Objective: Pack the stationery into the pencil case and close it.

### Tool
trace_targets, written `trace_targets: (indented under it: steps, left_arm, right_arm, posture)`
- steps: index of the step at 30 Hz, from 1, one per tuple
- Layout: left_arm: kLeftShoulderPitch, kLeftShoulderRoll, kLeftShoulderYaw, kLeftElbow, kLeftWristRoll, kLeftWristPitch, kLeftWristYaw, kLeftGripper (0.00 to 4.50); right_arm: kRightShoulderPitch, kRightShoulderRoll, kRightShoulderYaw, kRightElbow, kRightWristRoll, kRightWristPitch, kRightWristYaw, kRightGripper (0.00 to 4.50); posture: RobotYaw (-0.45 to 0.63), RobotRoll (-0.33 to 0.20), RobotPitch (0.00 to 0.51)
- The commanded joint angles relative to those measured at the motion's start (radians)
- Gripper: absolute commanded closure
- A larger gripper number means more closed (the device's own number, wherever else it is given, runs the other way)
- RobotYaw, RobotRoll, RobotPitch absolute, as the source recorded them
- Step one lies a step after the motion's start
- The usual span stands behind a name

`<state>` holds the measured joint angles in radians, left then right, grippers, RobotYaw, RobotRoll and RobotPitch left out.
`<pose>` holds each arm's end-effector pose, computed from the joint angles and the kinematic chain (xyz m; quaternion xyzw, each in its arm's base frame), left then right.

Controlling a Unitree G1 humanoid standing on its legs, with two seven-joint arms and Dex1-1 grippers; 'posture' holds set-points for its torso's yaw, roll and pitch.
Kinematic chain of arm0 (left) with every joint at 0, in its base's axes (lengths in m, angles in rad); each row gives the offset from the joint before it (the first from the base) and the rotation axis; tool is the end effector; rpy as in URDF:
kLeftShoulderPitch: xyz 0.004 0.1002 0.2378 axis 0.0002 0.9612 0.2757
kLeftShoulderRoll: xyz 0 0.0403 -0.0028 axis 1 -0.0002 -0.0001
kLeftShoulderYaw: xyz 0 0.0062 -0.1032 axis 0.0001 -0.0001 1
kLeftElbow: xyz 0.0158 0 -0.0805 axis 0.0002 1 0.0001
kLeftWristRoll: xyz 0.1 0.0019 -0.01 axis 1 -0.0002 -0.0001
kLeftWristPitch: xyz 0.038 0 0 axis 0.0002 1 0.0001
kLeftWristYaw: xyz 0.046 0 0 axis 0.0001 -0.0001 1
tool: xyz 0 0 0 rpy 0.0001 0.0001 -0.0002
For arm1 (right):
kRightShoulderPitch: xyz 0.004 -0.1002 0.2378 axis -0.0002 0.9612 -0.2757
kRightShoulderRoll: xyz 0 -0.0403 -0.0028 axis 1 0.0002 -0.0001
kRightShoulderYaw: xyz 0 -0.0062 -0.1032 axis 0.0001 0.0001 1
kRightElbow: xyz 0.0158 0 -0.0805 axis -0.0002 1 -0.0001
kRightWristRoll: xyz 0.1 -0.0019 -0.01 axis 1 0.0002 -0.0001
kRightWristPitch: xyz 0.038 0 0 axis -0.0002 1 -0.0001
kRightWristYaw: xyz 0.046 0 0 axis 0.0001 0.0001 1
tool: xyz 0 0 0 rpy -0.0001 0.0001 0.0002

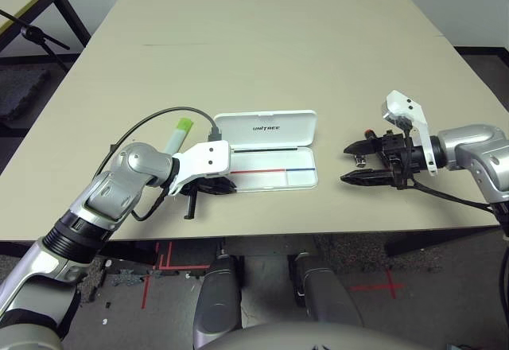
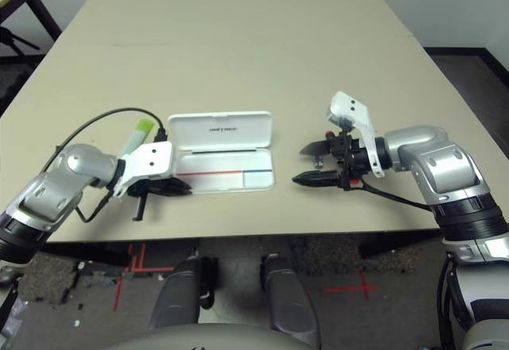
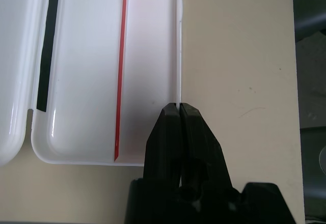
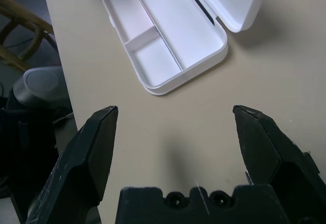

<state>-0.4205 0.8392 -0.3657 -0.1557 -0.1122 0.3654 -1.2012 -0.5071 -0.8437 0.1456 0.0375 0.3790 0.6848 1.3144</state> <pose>0.2559 0.2066 0.1552 0.3389 0.2030 -0.6045 0.6917 0.2731 -0.2580 0.1747 -0.1113 0.2570 0.5665 0.7750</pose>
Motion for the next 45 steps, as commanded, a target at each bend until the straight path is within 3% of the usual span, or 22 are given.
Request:
trace_targets:
  steps: [1,5,8,18,23,32,37,41,45]
  left_arm:
    - [0.021,0.002,0.012,-0.031,0.005,0.016,0.006,4.45]
    - [0.024,0.004,0.014,-0.038,0.008,0.022,0.009,4.45]
    - [0.023,0.003,0.022,-0.048,0.01,0.018,0.019,3.76]
    - [0.024,0.015,0.107,-0.125,-0.06,0.018,0.001,0.04]
    - [-0.004,0.019,0.19,-0.13,-0.14,0.021,-0.015,0.04]
    - [-0.004,0.062,0.232,-0.161,-0.18,0.056,-0.026,0.04]
    - [0.019,0.058,0.242,-0.19,-0.189,0.066,-0.013,0.04]
    - [0.039,0.054,0.249,-0.187,-0.192,0.055,-0.009,0.04]
    - [0.019,0.036,0.225,-0.146,-0.176,0.037,-0.012,0.04]
  right_arm:
    - [-0.005,-0.001,0.022,0.003,-0.014,-0.014,0.007,0.0]
    - [-0.007,0.005,0.028,0.01,-0.023,-0.024,0.005,0.0]
    - [-0.01,0.008,0.033,0.019,-0.03,-0.031,0.003,0.0]
    - [-0.024,0.009,0.032,0.049,-0.037,-0.05,0.007,0.0]
    - [-0.029,0.01,0.023,0.07,-0.034,-0.058,0.006,0.0]
    - [-0.044,0.021,-0.017,0.078,-0.014,-0.055,-0.028,0.0]
    - [-0.08,0.054,-0.086,0.074,-0.02,0.027,-0.181,0.0]
    - [-0.168,0.099,-0.147,0.134,-0.075,0.235,-0.449,0.0]
    - [-0.197,0.093,-0.142,0.188,-0.105,0.346,-0.542,0.0]
  posture:
    - [-0.04,0.0,0.117]
    - [-0.03,0.0,0.118]
    - [-0.03,0.0,0.119]
    - [-0.03,0.0,0.116]
    - [-0.03,0.0,0.113]
    - [-0.03,0.0,0.114]
    - [-0.03,0.0,0.118]
    - [-0.04,0.0,0.12]
    - [-0.05,0.0,0.122]
